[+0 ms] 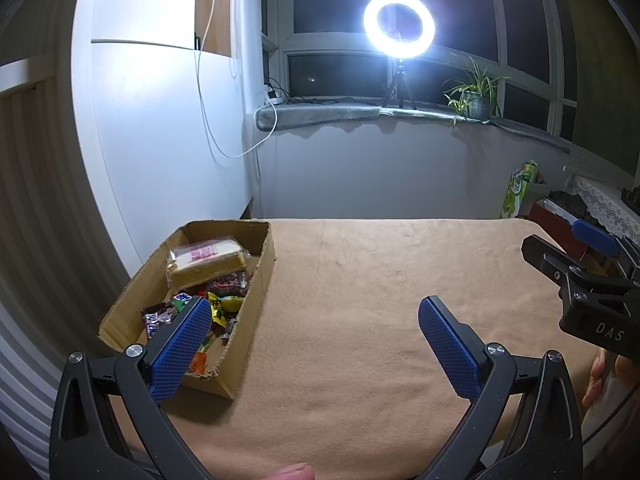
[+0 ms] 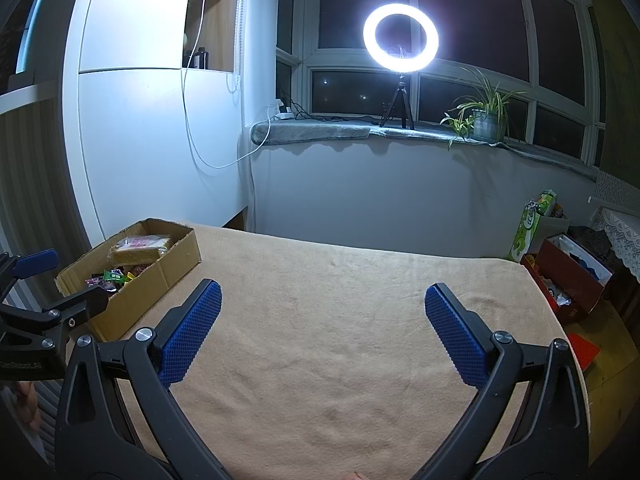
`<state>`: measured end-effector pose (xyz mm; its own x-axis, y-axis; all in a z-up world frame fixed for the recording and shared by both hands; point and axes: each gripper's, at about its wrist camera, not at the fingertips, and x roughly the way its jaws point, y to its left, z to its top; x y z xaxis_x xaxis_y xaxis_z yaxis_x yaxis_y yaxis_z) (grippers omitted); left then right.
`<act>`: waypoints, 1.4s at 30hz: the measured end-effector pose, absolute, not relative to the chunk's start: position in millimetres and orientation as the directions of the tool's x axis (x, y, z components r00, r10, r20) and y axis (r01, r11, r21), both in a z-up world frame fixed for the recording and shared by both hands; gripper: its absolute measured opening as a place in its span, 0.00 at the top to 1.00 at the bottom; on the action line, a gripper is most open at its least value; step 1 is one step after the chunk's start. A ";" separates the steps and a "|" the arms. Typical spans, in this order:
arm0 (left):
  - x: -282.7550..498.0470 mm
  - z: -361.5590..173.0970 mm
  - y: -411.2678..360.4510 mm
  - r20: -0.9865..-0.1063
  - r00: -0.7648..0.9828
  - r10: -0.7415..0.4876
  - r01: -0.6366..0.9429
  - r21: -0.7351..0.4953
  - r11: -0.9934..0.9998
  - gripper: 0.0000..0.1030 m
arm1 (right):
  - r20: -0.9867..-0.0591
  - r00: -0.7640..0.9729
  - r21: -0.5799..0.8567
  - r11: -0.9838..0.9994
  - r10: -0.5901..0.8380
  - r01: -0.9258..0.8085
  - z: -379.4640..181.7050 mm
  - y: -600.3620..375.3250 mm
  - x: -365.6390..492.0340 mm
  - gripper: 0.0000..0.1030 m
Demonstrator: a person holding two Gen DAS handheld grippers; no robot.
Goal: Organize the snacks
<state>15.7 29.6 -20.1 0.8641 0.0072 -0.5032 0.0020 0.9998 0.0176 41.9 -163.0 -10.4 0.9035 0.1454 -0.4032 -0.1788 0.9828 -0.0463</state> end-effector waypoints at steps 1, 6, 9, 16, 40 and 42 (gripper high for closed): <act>15.6 -20.2 29.6 -0.503 0.864 0.008 0.001 0.018 1.000 0.00 | -0.403 0.904 -0.046 0.983 0.145 -0.179 -10.3 -163.3 42.0 0.00; 15.3 -19.7 29.4 -0.501 0.865 0.007 0.002 0.018 1.000 0.00 | -0.403 0.904 -0.045 0.984 0.142 -0.175 -9.7 -164.3 41.9 0.00; 15.3 -19.0 29.6 -0.500 0.866 0.007 0.003 0.018 1.000 0.00 | -0.403 0.904 -0.046 0.984 0.141 -0.174 -9.1 -165.4 42.5 0.00; 15.7 -18.5 29.6 -0.500 0.866 0.006 0.004 0.019 1.000 0.00 | -0.403 0.905 -0.044 0.984 0.139 -0.171 -8.9 -166.0 42.1 0.00; 16.8 -17.6 29.8 -0.498 0.867 0.003 0.008 0.020 1.000 0.00 | -0.404 0.905 -0.042 0.985 0.135 -0.166 -7.5 -167.8 41.9 0.00; 16.9 -17.8 30.1 -0.498 0.867 0.002 0.009 0.019 1.000 0.00 | -0.405 0.905 -0.043 0.985 0.134 -0.166 -8.0 -166.6 41.6 0.00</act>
<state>16.9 30.1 -17.8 0.8672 0.0016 -0.4979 0.0087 0.9998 0.0185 41.6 -166.6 -8.0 0.9046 0.1344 -0.4046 -0.1656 0.9853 -0.0429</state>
